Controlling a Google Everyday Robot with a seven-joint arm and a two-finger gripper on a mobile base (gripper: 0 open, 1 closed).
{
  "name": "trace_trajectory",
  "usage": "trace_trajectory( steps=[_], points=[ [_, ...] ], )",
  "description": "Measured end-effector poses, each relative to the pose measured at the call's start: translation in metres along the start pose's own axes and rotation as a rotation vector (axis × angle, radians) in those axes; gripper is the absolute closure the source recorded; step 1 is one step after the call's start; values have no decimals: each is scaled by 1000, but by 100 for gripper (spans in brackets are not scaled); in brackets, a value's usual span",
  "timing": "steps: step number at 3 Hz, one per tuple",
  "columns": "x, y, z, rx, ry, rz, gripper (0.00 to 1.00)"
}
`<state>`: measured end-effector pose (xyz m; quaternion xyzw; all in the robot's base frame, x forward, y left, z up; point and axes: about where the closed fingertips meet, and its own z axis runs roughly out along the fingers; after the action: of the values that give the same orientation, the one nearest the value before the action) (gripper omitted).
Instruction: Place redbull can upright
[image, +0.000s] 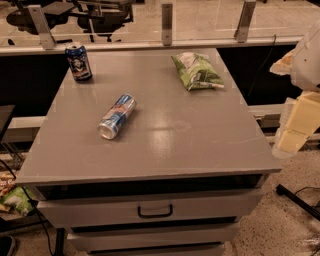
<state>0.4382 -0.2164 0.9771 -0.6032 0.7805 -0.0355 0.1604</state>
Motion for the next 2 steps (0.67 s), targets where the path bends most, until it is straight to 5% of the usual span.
trace_trajectory(
  steps=[2],
  points=[
    [-21,-9,11,-1,-18,-53,0]
  ],
)
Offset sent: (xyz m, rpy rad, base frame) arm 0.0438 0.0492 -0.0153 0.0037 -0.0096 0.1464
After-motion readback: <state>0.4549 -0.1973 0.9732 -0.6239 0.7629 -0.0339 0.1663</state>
